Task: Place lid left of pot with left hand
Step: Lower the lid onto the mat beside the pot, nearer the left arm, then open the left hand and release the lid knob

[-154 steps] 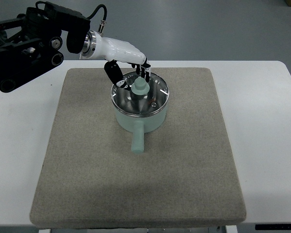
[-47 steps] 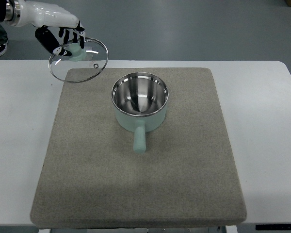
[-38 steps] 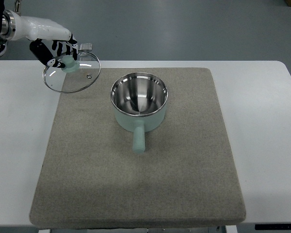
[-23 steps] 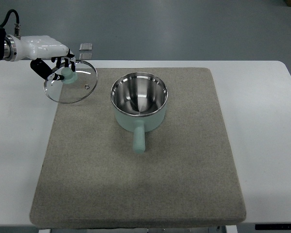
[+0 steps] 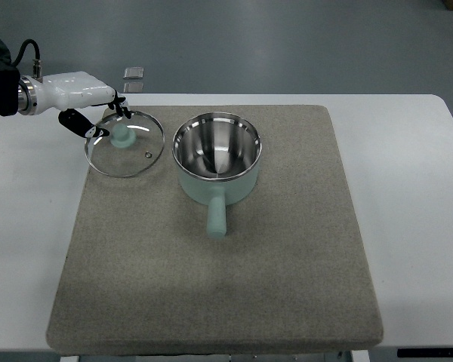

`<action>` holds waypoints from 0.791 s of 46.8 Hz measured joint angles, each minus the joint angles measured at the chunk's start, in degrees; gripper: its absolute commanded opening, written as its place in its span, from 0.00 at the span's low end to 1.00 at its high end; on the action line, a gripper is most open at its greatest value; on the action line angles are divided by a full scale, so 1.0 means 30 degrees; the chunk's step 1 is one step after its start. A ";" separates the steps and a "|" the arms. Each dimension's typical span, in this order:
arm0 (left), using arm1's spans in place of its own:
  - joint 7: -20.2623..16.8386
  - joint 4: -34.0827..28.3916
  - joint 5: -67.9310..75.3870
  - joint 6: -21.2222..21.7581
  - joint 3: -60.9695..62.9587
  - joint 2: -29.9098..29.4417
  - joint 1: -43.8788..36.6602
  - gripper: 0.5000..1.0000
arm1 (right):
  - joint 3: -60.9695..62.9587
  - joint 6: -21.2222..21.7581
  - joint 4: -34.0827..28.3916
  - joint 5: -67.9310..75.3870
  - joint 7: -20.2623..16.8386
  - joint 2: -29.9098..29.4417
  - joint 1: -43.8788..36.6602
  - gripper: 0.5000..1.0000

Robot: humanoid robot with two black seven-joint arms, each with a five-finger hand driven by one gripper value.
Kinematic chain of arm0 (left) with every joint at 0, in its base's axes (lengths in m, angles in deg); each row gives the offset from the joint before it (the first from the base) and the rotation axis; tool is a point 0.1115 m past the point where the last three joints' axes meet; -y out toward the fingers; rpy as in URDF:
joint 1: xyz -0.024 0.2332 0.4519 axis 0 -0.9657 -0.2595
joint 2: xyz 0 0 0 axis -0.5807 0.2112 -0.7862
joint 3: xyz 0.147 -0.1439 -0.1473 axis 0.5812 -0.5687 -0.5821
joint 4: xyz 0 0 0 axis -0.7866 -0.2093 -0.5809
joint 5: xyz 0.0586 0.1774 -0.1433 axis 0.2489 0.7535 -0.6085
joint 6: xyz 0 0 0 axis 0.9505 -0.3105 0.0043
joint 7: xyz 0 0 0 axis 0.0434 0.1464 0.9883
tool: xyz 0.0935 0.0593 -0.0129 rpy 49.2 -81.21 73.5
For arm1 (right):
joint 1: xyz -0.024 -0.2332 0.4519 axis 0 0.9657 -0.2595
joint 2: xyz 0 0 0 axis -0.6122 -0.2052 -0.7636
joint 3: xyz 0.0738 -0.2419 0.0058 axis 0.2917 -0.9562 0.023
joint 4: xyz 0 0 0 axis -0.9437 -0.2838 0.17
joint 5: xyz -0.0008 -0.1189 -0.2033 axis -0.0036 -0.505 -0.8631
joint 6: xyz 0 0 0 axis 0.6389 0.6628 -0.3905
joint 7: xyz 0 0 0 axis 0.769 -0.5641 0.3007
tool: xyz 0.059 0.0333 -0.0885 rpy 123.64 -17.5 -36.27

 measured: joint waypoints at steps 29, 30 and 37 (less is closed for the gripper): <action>0.0052 -0.1498 -1.6283 0.0105 -0.0072 -0.0085 -0.0386 0.98 | 0.0000 -0.0002 0.0005 0.0000 -0.0001 0.0000 0.0009 0.85; 0.0054 -0.1620 -1.7412 0.0033 -0.0063 -0.0043 -0.0407 0.98 | 0.0000 -0.0002 0.0005 0.0000 0.0001 0.0000 0.0008 0.85; 0.0054 -0.1873 -2.3145 -0.0142 -0.0070 0.0019 -0.0962 0.98 | 0.0000 -0.0002 0.0003 0.0000 0.0001 0.0000 -0.0005 0.85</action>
